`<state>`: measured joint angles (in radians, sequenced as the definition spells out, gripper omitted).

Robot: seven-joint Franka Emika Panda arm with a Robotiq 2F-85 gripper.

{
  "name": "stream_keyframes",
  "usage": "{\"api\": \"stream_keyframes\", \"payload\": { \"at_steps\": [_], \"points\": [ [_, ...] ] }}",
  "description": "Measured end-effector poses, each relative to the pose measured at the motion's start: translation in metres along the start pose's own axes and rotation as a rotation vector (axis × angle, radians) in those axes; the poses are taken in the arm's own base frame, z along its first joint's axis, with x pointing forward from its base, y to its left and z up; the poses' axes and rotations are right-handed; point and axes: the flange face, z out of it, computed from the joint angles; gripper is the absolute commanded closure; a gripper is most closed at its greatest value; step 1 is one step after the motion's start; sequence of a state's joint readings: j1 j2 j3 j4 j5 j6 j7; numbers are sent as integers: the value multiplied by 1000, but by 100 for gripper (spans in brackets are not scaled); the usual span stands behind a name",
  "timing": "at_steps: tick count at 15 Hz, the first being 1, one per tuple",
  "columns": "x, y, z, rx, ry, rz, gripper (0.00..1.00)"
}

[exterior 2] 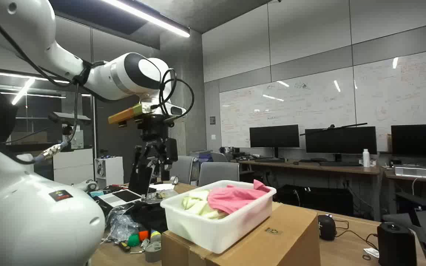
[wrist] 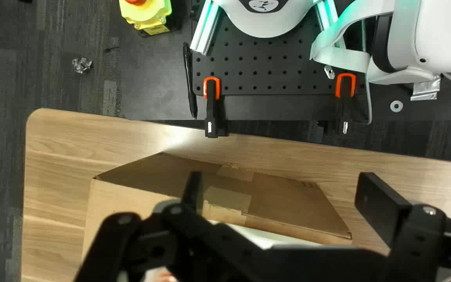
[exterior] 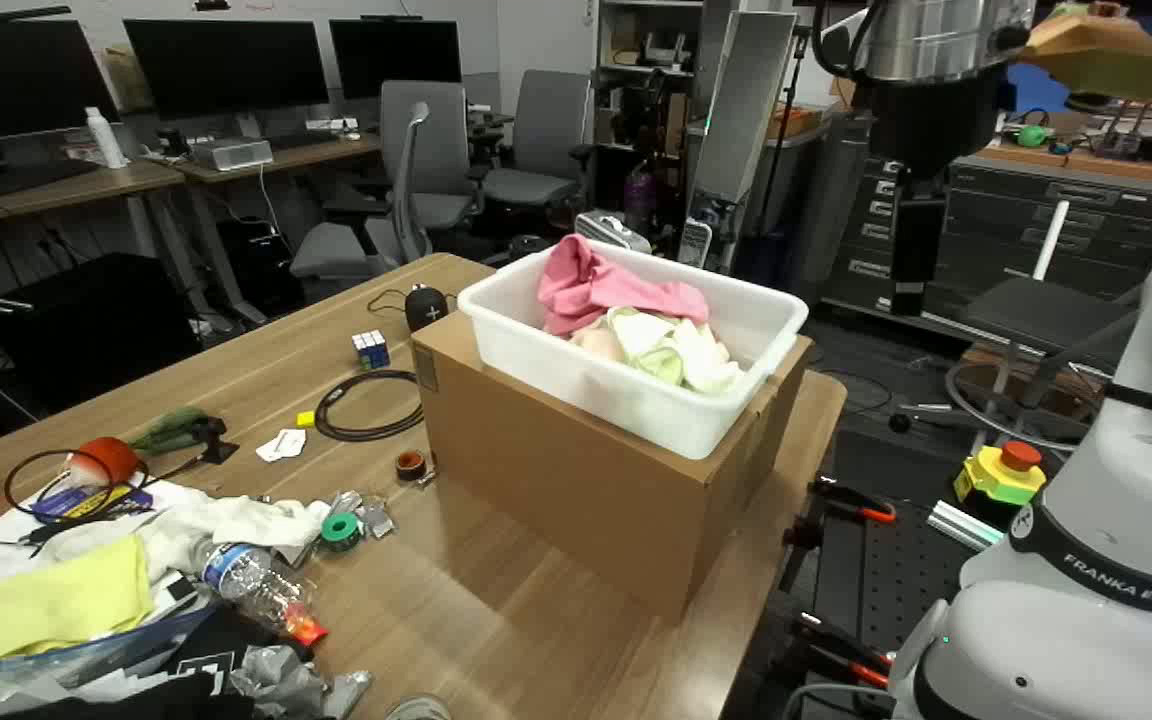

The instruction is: Remove the towels and t-shirts from the white storage bin

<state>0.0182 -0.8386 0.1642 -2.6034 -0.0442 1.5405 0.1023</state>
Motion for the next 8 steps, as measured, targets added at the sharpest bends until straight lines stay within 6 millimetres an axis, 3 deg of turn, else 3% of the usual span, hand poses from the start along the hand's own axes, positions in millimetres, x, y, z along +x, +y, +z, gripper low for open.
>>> {"api": "stream_keyframes", "payload": {
  "at_steps": [5,8],
  "points": [
    [1,0,0,2,6,0,0],
    [12,-3,-5,5,73,-14,0]
  ]
}}
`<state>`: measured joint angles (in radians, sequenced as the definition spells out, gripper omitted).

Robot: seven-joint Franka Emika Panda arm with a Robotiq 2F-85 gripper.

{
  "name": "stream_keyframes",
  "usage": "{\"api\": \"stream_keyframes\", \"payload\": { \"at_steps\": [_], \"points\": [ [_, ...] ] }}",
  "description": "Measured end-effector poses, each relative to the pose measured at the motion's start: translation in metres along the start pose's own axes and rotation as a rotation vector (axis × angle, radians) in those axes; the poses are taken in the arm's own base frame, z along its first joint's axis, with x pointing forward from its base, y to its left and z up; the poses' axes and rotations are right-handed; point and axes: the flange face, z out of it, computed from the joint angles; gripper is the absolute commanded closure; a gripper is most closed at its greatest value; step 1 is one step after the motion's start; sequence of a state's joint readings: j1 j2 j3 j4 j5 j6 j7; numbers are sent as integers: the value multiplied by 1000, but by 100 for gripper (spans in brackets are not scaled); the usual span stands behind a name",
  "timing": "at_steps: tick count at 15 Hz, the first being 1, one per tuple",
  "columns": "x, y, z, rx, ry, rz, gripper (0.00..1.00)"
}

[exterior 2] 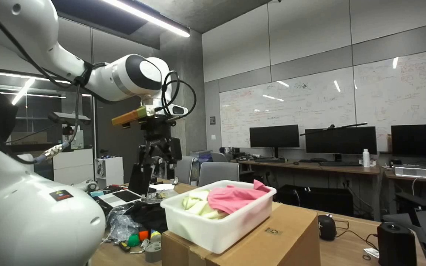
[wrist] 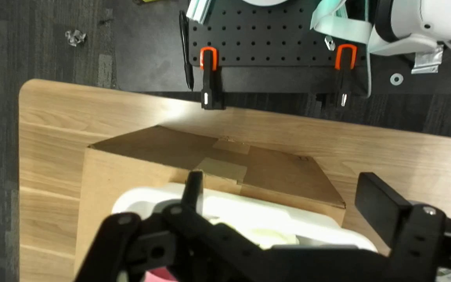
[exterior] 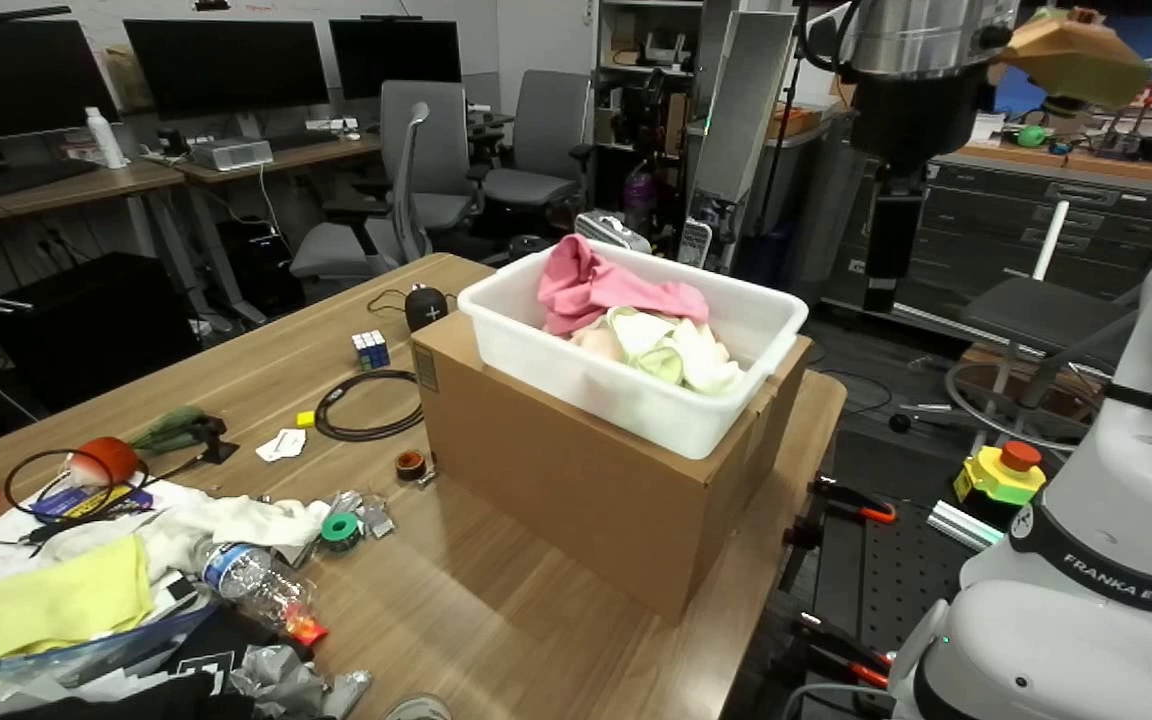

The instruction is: Remove the towels and t-shirts from the white storage bin

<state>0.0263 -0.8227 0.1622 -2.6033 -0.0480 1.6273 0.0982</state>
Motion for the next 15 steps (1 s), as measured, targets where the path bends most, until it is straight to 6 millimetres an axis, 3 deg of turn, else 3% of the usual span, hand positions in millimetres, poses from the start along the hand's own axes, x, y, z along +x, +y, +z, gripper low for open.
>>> {"api": "stream_keyframes", "payload": {
  "at_steps": [6,15],
  "points": [
    [49,-9,-7,28,222,-7,0],
    [141,-13,26,108,236,208,0]
  ]
}}
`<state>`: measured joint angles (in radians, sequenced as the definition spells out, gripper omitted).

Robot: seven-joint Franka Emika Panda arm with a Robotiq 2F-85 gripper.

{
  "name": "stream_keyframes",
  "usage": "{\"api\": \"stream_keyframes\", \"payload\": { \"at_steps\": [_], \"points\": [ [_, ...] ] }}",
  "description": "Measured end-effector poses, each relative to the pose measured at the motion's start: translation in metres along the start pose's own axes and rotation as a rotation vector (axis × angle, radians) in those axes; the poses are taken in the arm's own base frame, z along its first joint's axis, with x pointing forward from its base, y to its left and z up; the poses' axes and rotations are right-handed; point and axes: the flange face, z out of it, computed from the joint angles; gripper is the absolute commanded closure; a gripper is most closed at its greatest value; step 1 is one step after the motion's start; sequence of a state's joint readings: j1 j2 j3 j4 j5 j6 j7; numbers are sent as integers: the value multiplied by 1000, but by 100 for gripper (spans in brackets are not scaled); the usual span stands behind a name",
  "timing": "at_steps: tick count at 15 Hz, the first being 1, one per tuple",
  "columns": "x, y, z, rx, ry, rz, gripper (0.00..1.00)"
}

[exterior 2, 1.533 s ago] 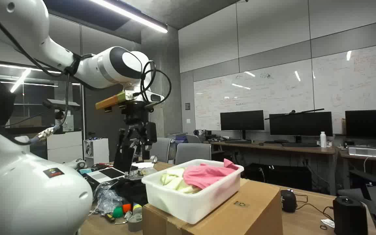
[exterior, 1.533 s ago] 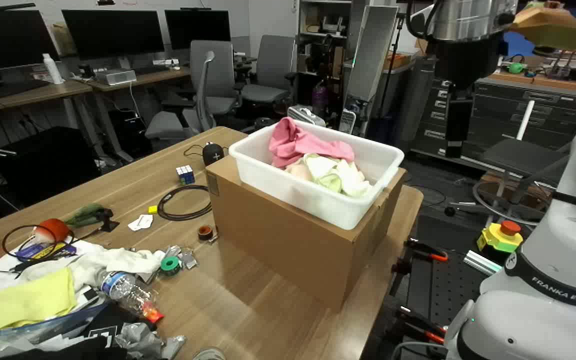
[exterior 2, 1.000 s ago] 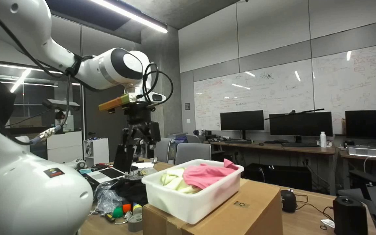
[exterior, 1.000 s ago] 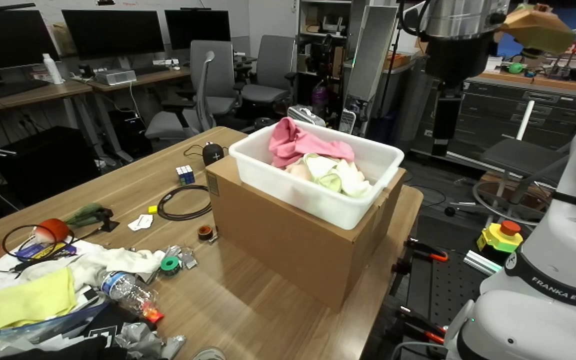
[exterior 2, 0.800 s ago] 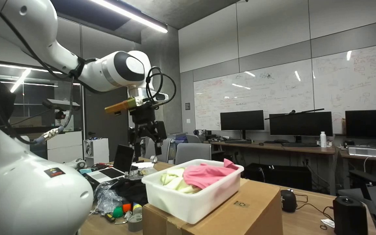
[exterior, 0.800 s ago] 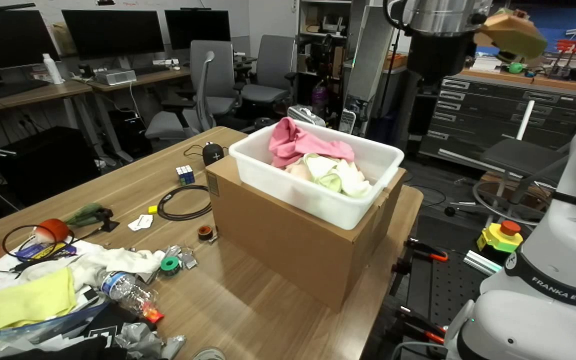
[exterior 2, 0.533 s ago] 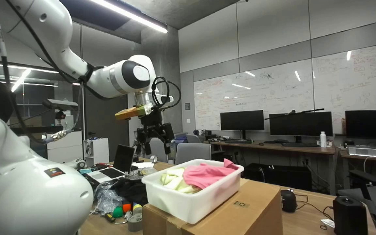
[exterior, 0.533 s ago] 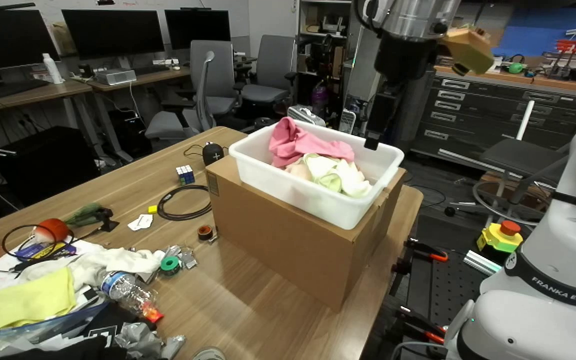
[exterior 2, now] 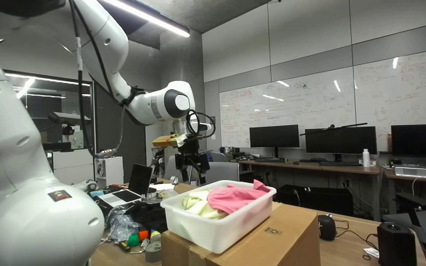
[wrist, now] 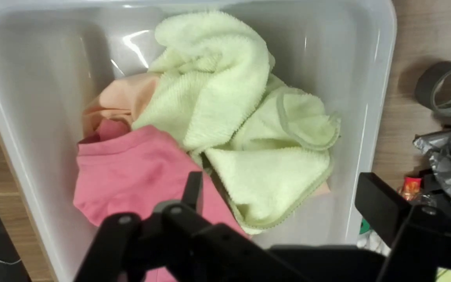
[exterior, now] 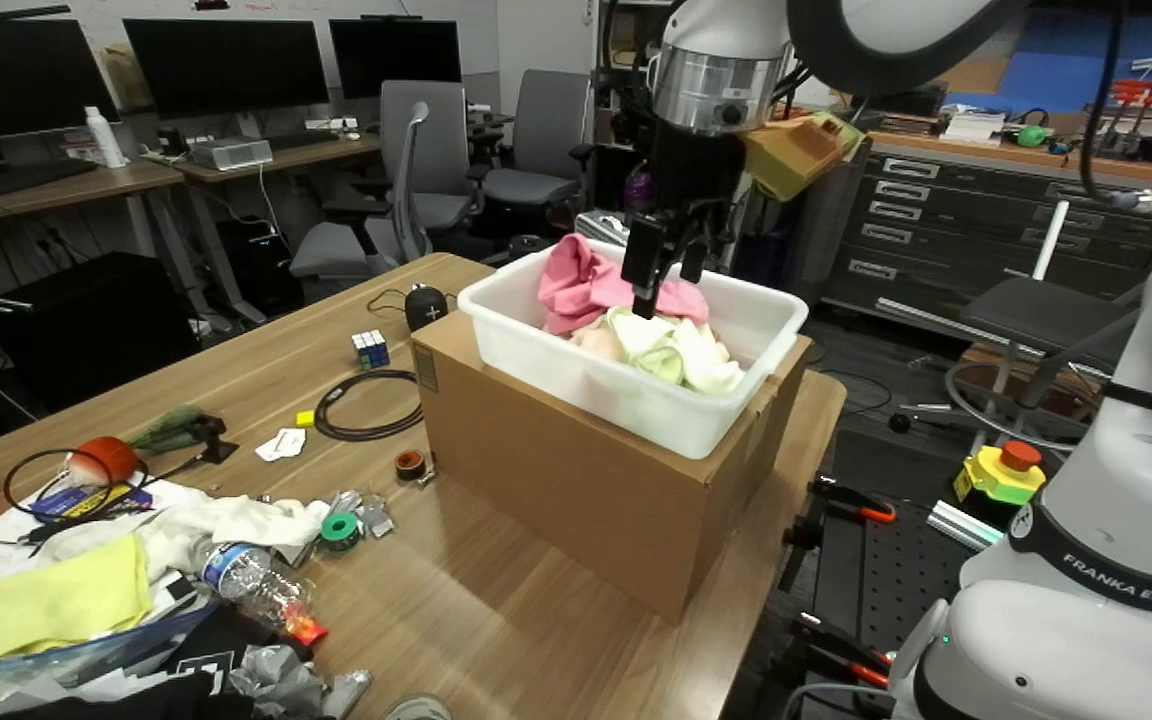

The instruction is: Remove the towels and t-shirts from the white storage bin

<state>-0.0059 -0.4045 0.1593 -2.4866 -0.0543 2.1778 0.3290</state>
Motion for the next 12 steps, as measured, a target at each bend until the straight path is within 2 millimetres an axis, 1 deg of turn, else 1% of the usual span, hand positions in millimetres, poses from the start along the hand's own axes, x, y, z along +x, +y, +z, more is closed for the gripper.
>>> {"api": "stream_keyframes", "payload": {
  "at_steps": [3,7,9,12],
  "points": [
    [21,2,14,-9,-18,93,0],
    [42,11,29,-38,-33,245,0],
    [49,15,37,-41,-50,321,0],
    [53,17,50,-36,-83,415,0]
  ]
}}
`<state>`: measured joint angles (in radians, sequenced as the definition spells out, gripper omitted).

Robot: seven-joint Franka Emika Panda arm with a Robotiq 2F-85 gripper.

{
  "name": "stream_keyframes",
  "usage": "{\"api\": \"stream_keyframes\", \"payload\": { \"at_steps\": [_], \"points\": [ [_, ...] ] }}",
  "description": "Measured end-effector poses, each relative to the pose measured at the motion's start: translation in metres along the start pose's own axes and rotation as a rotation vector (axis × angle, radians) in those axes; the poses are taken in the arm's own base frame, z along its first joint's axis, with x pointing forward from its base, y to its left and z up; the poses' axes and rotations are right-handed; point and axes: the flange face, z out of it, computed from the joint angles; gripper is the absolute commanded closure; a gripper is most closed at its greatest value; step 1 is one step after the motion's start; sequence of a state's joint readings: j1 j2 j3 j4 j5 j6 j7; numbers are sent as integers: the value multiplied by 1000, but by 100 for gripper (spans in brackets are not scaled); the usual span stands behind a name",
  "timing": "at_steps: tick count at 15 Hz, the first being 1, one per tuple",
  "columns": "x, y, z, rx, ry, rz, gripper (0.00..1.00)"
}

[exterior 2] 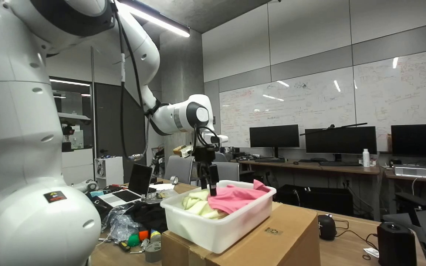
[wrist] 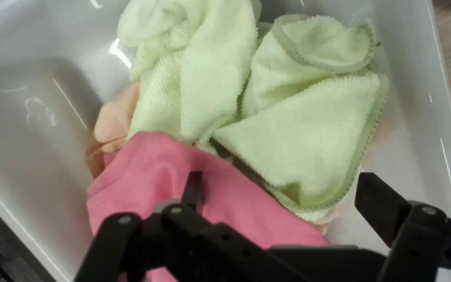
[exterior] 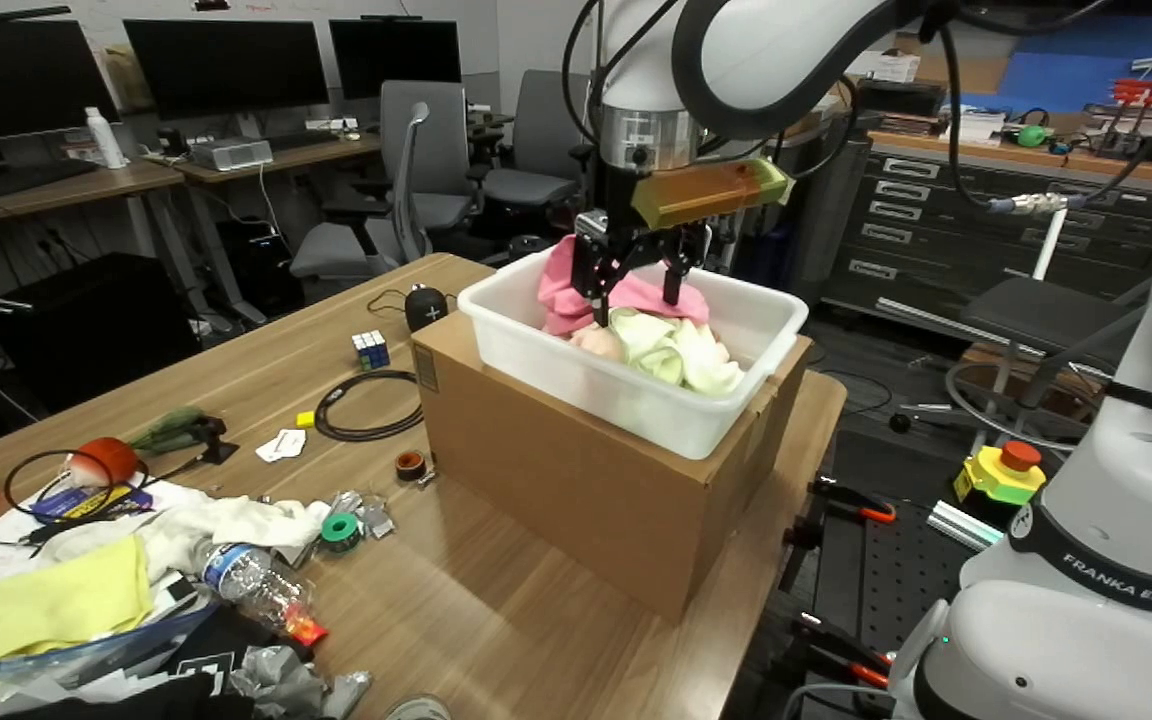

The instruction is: Remove the towels and t-shirts from the white storage bin

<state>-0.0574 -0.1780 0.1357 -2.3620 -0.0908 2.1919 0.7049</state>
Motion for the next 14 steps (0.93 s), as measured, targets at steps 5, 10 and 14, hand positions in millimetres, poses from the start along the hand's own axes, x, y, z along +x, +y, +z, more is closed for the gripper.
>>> {"api": "stream_keyframes", "payload": {
  "at_steps": [5,10,14],
  "points": [
    [-5,-10,15,-7,-58,101,0],
    [-12,-16,16,-29,-81,172,0],
    [-20,-17,19,-47,-131,219,0]
  ]
}}
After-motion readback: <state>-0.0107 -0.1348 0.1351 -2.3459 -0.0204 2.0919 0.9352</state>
